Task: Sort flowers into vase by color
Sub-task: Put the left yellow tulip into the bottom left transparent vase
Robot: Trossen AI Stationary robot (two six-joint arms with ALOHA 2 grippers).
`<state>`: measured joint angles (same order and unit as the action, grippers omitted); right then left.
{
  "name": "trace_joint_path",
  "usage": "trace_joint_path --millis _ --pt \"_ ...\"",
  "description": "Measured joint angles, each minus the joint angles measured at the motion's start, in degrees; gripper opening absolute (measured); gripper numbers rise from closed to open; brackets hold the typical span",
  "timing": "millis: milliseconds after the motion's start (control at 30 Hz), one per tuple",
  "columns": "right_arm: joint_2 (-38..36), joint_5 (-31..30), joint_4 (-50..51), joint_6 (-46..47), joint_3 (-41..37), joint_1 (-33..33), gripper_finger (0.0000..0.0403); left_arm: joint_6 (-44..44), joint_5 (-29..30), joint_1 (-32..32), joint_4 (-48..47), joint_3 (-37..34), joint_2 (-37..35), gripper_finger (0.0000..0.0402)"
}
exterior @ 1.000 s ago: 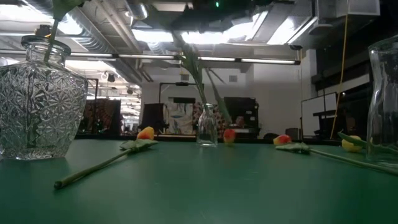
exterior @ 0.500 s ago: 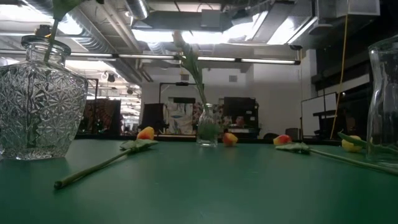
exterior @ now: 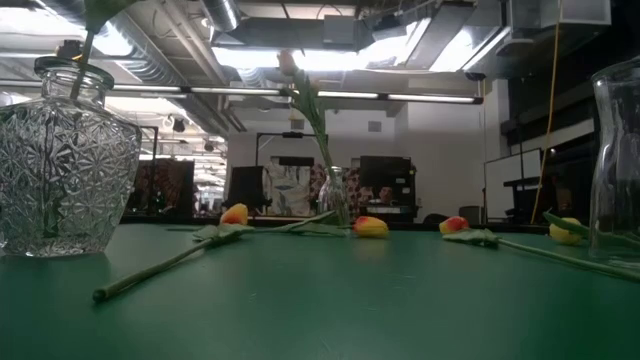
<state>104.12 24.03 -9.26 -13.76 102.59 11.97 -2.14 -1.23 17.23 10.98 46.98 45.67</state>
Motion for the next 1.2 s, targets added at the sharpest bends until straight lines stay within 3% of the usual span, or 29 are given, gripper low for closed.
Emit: trace_joint_path --millis 300,833,1200 --pt "0.07 0.04 0.01 -0.04 -1.08 0.00 0.0012 1.66 -6.58 -0.04 3.33 0.00 1.92 0.0217" --pt "0.07 0.07 0.35 0.02 -1.07 0.00 0.0012 3.57 -8.76 -0.07 3.82 0.00 9.50 0.0217" --pt "0.07 0.09 1.38 0.00 -1.07 0.00 0.0012 3.59 -8.74 -0.07 5.54 0.00 9.46 0.0215"
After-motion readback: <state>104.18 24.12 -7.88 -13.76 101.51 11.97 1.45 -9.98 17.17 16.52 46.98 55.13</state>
